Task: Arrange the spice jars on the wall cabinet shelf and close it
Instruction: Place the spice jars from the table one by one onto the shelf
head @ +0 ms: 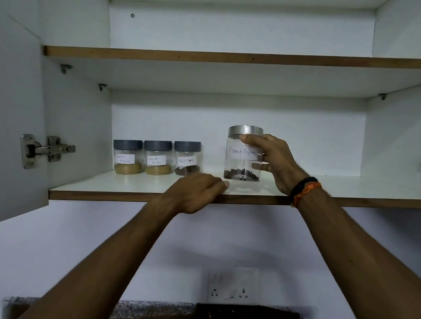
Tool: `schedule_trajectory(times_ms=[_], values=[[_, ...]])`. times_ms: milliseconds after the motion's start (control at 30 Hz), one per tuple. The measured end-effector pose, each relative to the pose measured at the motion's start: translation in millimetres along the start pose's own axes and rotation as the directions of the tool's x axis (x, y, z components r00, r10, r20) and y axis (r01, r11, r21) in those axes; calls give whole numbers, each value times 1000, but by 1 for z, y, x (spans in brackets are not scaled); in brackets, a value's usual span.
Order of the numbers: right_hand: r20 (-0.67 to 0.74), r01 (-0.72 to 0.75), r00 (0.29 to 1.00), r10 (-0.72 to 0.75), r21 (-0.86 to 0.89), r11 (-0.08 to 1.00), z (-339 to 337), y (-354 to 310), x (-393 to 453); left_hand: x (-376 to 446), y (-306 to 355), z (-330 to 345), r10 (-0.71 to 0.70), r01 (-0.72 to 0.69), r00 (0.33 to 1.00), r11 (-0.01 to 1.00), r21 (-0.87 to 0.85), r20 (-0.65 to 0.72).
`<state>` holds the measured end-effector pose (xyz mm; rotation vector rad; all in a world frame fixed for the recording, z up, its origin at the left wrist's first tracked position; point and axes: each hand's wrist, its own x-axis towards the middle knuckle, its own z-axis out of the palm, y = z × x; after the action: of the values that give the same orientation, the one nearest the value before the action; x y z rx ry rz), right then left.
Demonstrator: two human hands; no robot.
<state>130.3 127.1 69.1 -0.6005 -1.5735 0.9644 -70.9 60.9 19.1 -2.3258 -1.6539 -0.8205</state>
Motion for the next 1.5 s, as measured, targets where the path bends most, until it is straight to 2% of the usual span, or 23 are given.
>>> schedule_trajectory(times_ms=[67, 133, 200, 267, 400, 633, 900, 1067, 1233, 1500], values=[[19, -29, 999, 29, -18, 999, 1, 6, 15, 7, 3, -1, 65, -79, 989, 991, 108, 134], [35, -54, 998, 55, -45, 998, 3, 12, 30, 14, 2, 2, 103, -148, 976, 961, 234, 193], [59, -60, 996, 66, -92, 994, 3, 19, 45, 18, -2, 6, 120, -194, 970, 908, 372, 213], [85, -51, 994, 63, -139, 989, 3, 26, 61, 19, -6, 11, 182, -241, 967, 874, 422, 177], [131, -46, 989, 70, -181, 982, 5, 37, 85, 19, -8, 12, 281, -301, 953, 853, 426, 111], [232, -58, 965, 123, -269, 961, 14, 54, 115, 21, -8, 13, 310, -320, 946, 858, 402, 92], [286, -97, 937, 201, -337, 936, 30, 64, 142, 22, -15, 17, 381, -342, 925, 841, 419, -10], [283, -92, 939, 196, -343, 935, 37, 70, 154, 24, -16, 18, 373, -334, 928, 845, 418, -12], [207, -90, 963, 173, -356, 930, 41, 77, 164, 24, -14, 17, 359, -333, 933, 849, 410, 13], [227, -69, 963, 143, -306, 949, 41, 86, 168, 24, -13, 17, 365, -344, 931, 836, 427, 36]])
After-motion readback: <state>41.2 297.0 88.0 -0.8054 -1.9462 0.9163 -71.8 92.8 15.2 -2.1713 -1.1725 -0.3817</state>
